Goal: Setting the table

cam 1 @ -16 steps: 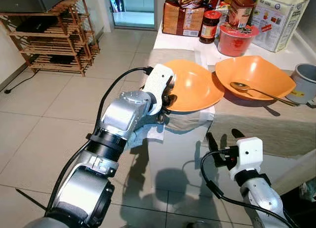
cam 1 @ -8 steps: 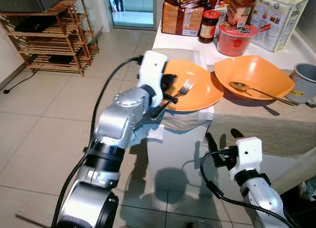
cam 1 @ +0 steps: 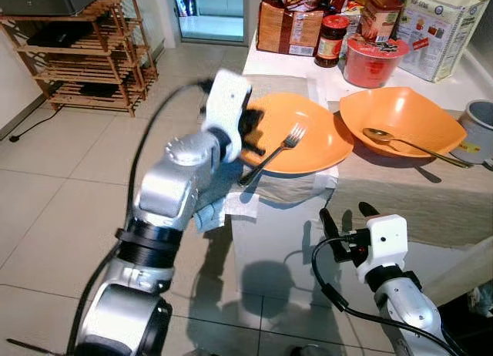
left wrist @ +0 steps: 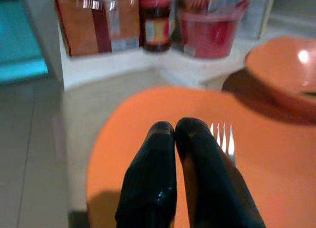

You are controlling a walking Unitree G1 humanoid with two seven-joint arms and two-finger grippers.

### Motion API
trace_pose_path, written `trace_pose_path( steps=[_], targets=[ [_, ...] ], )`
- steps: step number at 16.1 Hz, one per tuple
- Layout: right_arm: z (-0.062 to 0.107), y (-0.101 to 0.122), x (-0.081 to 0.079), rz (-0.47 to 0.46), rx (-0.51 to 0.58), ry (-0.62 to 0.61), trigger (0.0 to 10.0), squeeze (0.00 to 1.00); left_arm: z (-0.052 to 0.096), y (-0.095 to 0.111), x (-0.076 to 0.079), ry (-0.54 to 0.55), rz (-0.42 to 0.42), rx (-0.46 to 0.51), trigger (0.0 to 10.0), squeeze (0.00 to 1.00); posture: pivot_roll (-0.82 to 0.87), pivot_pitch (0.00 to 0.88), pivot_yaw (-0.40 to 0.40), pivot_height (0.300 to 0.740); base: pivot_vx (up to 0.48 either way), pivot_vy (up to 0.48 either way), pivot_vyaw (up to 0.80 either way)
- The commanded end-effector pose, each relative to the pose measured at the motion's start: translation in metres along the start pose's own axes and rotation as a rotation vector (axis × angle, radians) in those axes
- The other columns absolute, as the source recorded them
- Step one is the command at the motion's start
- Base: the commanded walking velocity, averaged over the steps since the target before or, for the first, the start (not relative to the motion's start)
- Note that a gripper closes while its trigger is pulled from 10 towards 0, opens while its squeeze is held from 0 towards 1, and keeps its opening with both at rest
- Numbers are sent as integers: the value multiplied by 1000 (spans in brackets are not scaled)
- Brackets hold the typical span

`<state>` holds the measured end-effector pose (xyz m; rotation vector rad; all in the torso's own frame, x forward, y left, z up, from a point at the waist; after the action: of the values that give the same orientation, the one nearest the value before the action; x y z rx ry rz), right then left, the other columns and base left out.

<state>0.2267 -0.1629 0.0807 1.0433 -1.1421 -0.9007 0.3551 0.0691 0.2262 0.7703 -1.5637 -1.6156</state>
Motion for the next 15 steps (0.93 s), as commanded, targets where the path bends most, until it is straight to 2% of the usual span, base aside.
trace_pose_path(
  steps=[1,4,7,11,15],
  targets=[
    [0,-4,1,4,-20,5,10000,0,2,13,4,-33,-37,30,10000,1000,-96,8,27,727,0,0,0],
    [-1,-5,2,3,-25,2,10000,0,8,10,6,-97,-32,-18,10000,1000,-95,4,21,727,0,0,0],
    [-2,-5,3,2,-24,6,10000,0,13,-1,17,-187,-14,-124,10000,1000,-91,3,19,727,0,0,0],
    [-4,-5,2,1,-20,5,10000,0,16,-21,14,-190,15,-234,10000,1000,-91,3,23,727,0,0,0],
    [-4,-6,2,2,-21,8,10000,0,14,-18,14,-191,21,-245,10000,1000,-92,4,18,727,0,0,0]
  ],
)
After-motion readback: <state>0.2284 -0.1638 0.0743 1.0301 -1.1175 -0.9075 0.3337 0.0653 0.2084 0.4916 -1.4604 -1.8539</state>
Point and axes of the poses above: a point about 5 cm out from each wrist's last joint towards the gripper, its own z axis pointing back from the gripper into the wrist, its own y axis along the axis of the wrist's last joint, x = y × z, the point moved 1 cm from there along -z, pointing out of the wrist towards the gripper, and after that the axes turned 10 degrees about z, right-handed, at the moved point
